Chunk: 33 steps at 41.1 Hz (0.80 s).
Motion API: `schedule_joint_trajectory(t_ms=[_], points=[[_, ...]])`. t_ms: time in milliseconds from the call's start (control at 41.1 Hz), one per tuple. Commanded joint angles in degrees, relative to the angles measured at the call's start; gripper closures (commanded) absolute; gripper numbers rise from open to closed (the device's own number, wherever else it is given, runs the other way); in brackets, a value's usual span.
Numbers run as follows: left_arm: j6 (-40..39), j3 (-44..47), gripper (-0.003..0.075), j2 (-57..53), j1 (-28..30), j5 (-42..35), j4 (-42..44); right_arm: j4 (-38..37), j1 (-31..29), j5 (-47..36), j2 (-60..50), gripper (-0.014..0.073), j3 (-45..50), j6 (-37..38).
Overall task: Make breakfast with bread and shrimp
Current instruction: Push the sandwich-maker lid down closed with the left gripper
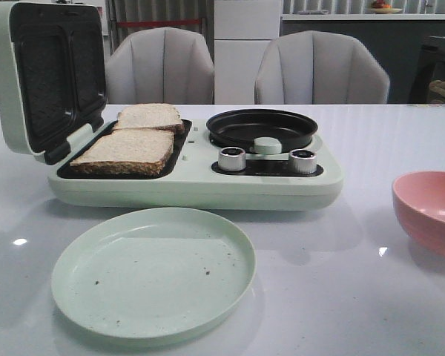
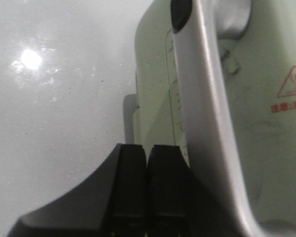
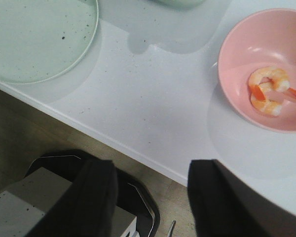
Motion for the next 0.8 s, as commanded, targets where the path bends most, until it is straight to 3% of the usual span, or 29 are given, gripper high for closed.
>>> schedule_joint_trajectory(t_ms=[0,268,512,779], points=[[0.13,-2.07,0.0621,-3.21,-1.95,-0.57,-4.36,-0.67,-0.05,-2.75,-0.39,0.0151,-1.52,-0.21],[3.06,3.09,0.0621,-8.67,-7.94,-4.75,-4.36,-0.67,-0.05,-2.75,-0.39,0.0151,-1.52,-0.21],[9.37,14.79,0.0621,-20.39,-13.86,-9.92,-4.62,-0.67,-0.05,-2.75,-0.39,0.0151,-1.52,-0.21],[14.39,28.6,0.062,-33.87,-24.09,-13.25,-4.62,-0.67,-0.05,-2.75,-0.39,0.0151,-1.52,-0.21]])
